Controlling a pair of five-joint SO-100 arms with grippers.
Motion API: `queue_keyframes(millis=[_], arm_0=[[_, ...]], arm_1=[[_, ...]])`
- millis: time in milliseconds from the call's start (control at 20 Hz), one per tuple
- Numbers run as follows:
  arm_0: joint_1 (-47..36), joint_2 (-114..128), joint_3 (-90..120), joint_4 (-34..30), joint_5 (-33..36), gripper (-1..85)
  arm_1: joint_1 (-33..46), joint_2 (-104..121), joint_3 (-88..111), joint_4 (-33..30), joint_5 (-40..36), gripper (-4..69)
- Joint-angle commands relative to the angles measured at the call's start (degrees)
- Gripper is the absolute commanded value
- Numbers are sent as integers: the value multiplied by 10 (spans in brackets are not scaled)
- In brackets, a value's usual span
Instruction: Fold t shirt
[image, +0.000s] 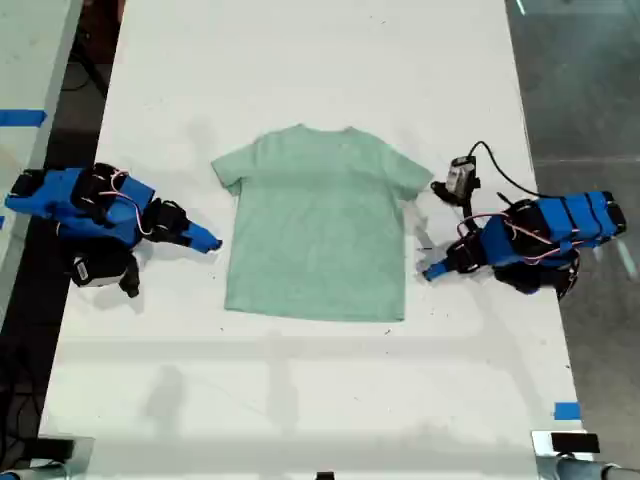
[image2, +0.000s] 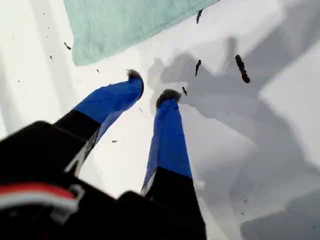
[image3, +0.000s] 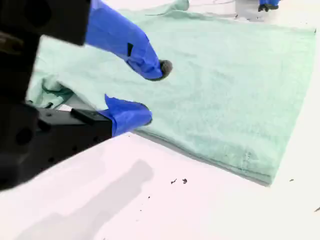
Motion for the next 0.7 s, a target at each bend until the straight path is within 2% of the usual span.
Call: queue_keyframes(millis=[0, 50, 100, 200, 250, 300, 350, 450, 550, 650], arm_0=[[2, 4, -9, -4, 4, 111], [2, 4, -9, -4, 4, 111], [2, 4, -9, -4, 4, 111], [2, 4, -9, -4, 4, 111], [2, 4, -9, -4, 4, 111], [2, 4, -9, -4, 4, 111], [2, 4, -9, -4, 4, 111], [2, 4, -9, -4, 4, 111], [2, 4, -9, -4, 4, 111], [2, 4, -9, -4, 4, 111]], arm_1=[[17, 1, 21, -14, 29, 97], [7, 1, 22, -14, 47, 98], [-7, 1, 21, -18, 105, 94], [-47, 2, -2, -41, 281, 85], [-75, 2, -8, -54, 328, 48], [-103, 2, -5, -71, 329, 120], [-77, 2, -13, -107, 290, 39], [-37, -45, -127, -70, 264, 19], [51, -239, -320, -6, 199, 44], [182, -439, -553, 118, 122, 50]])
